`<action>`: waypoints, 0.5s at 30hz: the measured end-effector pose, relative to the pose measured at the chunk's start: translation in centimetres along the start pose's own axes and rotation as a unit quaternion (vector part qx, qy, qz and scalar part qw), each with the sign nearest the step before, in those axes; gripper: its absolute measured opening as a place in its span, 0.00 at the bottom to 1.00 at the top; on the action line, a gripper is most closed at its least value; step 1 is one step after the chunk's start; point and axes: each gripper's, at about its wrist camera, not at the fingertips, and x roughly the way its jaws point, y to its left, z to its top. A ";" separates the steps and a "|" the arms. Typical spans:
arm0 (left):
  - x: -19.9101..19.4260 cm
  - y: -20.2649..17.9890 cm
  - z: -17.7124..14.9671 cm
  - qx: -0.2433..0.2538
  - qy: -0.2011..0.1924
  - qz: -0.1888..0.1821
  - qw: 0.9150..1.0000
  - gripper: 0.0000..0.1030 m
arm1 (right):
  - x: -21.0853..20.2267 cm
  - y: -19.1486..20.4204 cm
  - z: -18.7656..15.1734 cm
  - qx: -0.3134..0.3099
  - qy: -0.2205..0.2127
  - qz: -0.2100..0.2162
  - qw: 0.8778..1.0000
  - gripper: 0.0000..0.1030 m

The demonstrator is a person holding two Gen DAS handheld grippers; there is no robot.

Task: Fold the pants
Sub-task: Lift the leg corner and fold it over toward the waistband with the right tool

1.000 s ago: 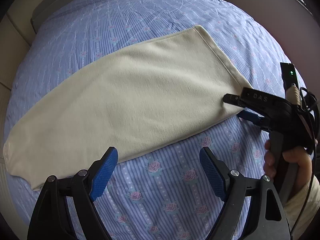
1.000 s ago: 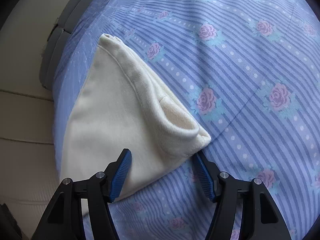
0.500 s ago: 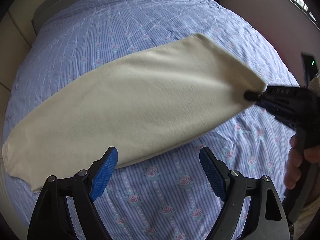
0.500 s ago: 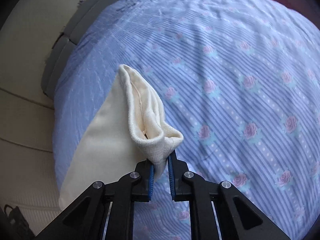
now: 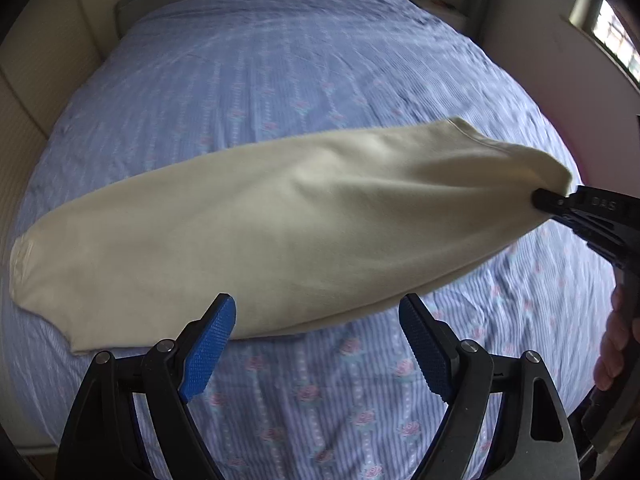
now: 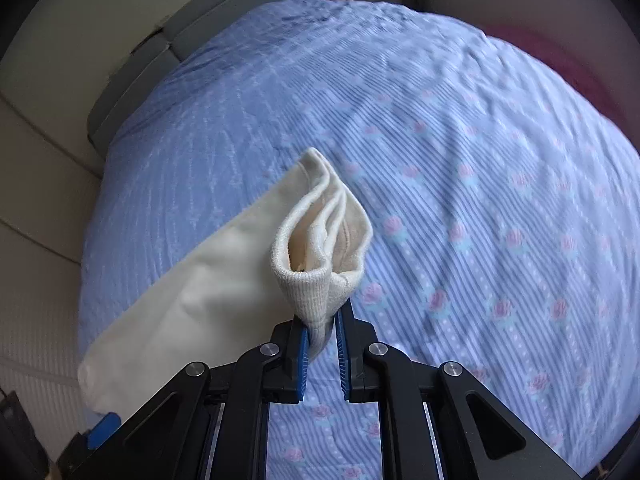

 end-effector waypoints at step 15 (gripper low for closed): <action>-7.7 27.2 -5.5 -0.132 -0.054 0.048 0.989 0.81 | -3.7 31.8 -8.0 -0.369 -0.033 0.042 0.928 0.12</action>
